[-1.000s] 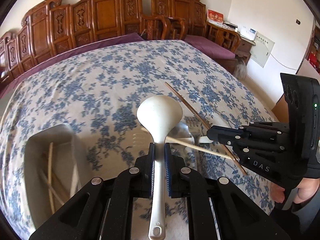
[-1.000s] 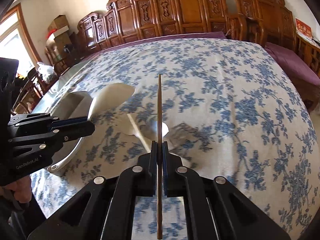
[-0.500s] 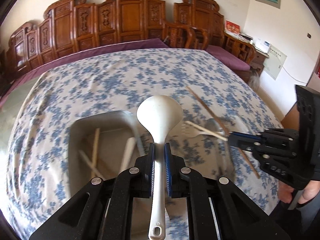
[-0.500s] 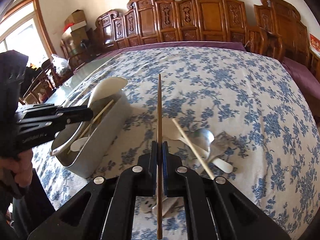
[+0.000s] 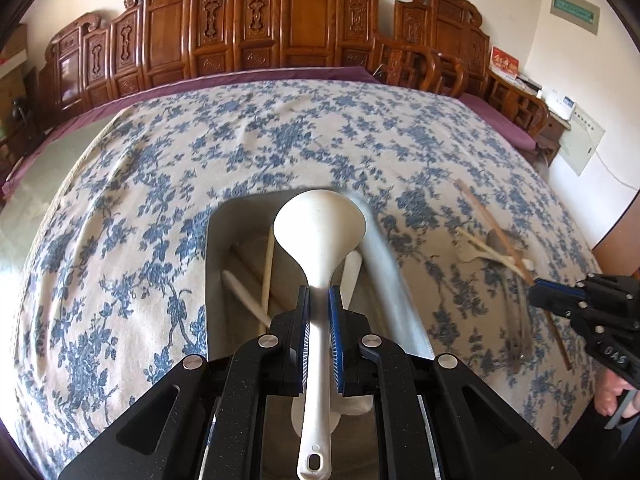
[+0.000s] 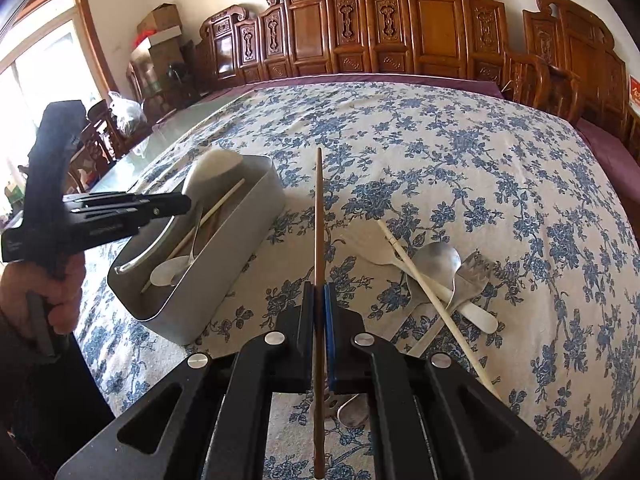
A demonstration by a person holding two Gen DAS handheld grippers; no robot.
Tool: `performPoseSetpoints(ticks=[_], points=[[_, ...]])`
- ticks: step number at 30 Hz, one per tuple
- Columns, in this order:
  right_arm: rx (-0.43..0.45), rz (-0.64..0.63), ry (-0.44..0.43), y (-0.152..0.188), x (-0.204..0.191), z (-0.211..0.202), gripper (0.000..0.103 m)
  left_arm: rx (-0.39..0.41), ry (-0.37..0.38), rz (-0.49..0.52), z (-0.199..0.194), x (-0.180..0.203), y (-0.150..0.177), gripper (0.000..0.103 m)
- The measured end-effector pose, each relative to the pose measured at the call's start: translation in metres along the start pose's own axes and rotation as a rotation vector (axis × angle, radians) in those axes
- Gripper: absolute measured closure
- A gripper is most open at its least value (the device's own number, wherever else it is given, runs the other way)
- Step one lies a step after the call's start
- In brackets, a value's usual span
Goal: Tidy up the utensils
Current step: 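Carry the white ladle into the grey tray and open the left gripper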
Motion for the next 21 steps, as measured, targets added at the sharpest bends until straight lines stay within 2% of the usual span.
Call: performPoseSetpoints(ticks=[16,21], points=[[-0.013,-0.008,-0.008,0.003,-0.009,0.004,0.097,-0.034,-0.031,-0.028,0.010,-0.010,0.002,0.094],[-0.013,-0.006,-0.023,0.003,-0.020,0.002,0.097,-0.006,-0.033,-0.022,-0.001,-0.009,-0.001,0.089]])
Point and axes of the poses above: each gripper's, at about its wrist camera, not at the fingertips, and z roughly the way its jaws point, x to its right, y to its underside, the point moved 4 cm from there along z, roughly the way its jaws point, and after that the axes turned 5 degrees about -z, right-handed, at the moved point
